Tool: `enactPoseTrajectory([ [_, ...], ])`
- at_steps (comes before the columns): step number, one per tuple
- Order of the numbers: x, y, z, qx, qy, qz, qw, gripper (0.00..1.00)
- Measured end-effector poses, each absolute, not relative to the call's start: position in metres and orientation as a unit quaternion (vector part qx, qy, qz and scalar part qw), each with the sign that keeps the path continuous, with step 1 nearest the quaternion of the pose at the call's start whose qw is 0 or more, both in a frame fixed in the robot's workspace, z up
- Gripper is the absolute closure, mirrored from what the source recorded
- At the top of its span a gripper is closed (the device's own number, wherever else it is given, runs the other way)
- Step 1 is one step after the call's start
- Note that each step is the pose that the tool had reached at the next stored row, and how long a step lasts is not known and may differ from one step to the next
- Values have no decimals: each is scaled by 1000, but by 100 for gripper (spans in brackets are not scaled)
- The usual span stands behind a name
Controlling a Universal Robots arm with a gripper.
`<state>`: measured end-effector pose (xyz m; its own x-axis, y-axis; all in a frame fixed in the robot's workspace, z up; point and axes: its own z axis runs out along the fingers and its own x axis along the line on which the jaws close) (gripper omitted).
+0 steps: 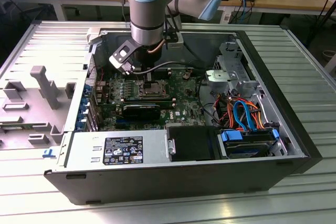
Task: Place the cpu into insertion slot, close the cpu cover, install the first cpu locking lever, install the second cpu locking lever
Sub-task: 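Close the cpu cover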
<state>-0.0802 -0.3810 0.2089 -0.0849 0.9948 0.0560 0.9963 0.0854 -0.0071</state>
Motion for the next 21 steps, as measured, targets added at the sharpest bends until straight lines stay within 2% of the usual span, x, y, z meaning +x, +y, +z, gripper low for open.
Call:
enactPoseTrajectory([
  [21, -74, -381, 237, -676, -736, -20, 28, 89],
])
